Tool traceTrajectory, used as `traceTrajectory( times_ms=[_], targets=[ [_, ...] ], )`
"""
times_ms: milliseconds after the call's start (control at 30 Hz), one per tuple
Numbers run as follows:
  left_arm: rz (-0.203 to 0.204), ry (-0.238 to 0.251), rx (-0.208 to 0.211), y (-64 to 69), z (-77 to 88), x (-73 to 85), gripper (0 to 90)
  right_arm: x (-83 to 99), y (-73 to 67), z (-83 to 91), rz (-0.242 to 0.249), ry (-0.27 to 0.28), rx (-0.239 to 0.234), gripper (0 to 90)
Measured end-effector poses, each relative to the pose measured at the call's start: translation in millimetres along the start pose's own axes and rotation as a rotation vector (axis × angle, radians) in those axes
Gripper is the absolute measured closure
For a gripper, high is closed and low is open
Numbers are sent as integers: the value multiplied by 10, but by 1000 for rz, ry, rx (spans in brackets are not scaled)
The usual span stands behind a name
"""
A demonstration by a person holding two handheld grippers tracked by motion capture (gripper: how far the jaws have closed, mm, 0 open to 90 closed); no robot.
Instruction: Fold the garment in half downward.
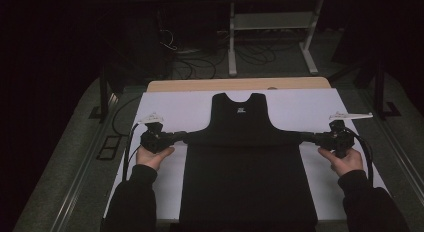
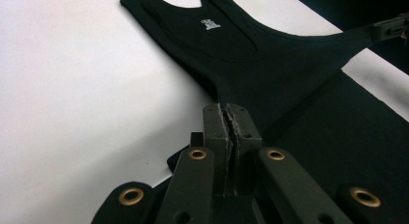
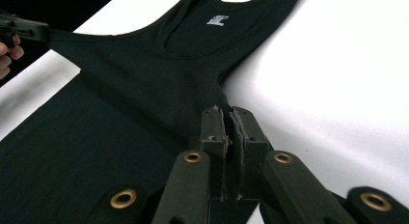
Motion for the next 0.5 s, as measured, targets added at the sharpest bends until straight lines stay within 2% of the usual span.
traceTrajectory(
  times_ms=[500],
  targets=[
    [0,-23,5,45,34,98,868,80,-56,37,-7,-19,-9,828]
  ],
)
Point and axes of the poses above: each handheld gripper's, and its own axes: z roughly backward along the jaws, x roughly out of its underside, y roughly to its right, the point moved 10 cm from there along -z, roughly forward along the jaws, and after that the axes turned 1 degree about -z, right-handed, at the moved point
